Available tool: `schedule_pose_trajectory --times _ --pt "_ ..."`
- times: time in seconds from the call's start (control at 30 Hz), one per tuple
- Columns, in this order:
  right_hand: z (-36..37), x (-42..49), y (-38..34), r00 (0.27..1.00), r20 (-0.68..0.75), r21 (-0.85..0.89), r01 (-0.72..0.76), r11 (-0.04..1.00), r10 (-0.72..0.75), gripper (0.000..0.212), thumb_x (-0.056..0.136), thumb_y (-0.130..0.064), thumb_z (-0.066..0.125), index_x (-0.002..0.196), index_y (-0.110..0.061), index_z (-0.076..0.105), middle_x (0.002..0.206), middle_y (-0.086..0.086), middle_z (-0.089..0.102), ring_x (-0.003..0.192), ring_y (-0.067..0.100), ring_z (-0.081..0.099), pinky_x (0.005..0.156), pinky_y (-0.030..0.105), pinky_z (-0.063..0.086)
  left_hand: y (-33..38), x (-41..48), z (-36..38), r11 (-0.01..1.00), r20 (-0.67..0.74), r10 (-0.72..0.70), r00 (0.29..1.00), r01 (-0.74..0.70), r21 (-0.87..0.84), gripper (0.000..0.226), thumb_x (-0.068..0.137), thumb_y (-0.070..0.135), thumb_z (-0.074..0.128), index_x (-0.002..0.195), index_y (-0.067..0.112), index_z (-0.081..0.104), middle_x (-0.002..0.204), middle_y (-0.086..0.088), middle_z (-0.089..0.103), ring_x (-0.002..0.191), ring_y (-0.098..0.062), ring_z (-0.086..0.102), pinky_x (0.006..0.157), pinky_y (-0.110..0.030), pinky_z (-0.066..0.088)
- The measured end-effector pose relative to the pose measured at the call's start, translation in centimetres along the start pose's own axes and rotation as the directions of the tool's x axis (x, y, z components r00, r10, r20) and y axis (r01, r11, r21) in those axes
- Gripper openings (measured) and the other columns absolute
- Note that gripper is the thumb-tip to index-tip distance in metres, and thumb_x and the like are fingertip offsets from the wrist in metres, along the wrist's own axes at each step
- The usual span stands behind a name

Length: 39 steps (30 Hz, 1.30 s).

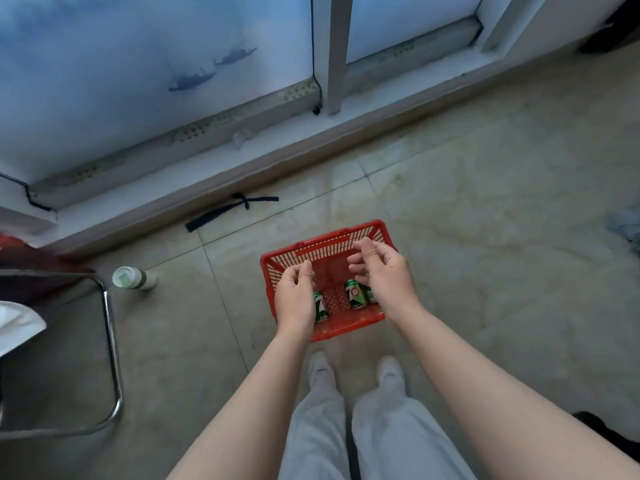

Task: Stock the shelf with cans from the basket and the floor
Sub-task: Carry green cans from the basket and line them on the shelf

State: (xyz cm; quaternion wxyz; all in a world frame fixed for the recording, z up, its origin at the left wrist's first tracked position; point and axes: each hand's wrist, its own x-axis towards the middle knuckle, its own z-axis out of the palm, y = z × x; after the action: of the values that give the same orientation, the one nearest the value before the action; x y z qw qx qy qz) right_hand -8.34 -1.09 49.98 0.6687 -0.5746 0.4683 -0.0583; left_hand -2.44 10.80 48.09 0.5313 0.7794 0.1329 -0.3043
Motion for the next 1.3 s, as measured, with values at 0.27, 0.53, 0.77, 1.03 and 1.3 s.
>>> schedule_pose_trajectory --times 0.27,0.53,0.77,1.03,1.3 --pt "-0.2 11.5 7.9 0.998 0.022 -0.089 -0.055 0.995 0.057 0.030 0.101 -0.045 0.043 0.090 -0.025 0.064 0.085 0.001 0.067 0.074 0.011 0.061 0.066 0.026 0.048 -7.9 8.8 4.9 0.999 0.007 -0.046 0.999 0.046 0.028 0.022 0.098 0.038 0.051 0.099 0.020 0.064 0.093 0.005 0.068 0.092 -0.016 0.065 0.089 -0.047 0.053" --pt "-1.2 20.8 20.0 0.989 0.023 -0.174 -0.142 0.974 0.148 0.034 0.102 -0.044 0.041 0.089 -0.023 0.064 0.085 0.002 0.067 0.073 0.012 0.061 0.064 0.024 0.048 -19.3 17.7 9.6 0.987 -0.059 -0.144 0.988 0.147 0.061 0.021 0.097 0.041 0.051 0.097 0.024 0.064 0.100 0.005 0.069 0.097 -0.019 0.065 0.093 -0.046 0.052" --pt "-2.3 28.9 31.5 0.980 0.026 -0.319 -0.179 0.931 0.197 0.033 0.101 -0.045 0.040 0.091 -0.025 0.064 0.089 0.003 0.067 0.083 0.015 0.062 0.078 0.033 0.051 -29.5 25.5 13.1 0.969 -0.107 -0.244 0.964 0.247 0.006 0.021 0.099 0.037 0.048 0.088 0.026 0.061 0.097 0.005 0.068 0.095 -0.014 0.063 0.093 -0.040 0.051" --pt "-2.3 35.9 40.8 0.965 0.062 -0.467 -0.197 0.862 0.254 0.042 0.102 -0.046 0.037 0.115 -0.015 0.062 0.099 -0.003 0.065 0.089 0.008 0.060 0.079 0.028 0.050 -38.4 32.9 15.8 0.924 -0.111 -0.376 0.920 0.381 0.030 0.050 0.098 0.045 0.047 0.129 0.007 0.055 0.121 -0.004 0.061 0.110 -0.021 0.054 0.092 -0.031 0.039" --pt "-1.7 37.3 46.0 0.961 0.071 -0.667 -0.155 0.729 0.269 0.040 0.097 -0.031 0.057 0.132 -0.010 0.056 0.125 0.006 0.064 0.112 0.019 0.060 0.098 0.032 0.046 -42.1 34.6 17.3 0.881 -0.220 -0.448 0.867 0.470 0.060 0.058 0.087 0.024 0.071 0.138 0.006 0.050 0.135 -0.012 0.058 0.121 -0.030 0.057 0.105 -0.042 0.044"
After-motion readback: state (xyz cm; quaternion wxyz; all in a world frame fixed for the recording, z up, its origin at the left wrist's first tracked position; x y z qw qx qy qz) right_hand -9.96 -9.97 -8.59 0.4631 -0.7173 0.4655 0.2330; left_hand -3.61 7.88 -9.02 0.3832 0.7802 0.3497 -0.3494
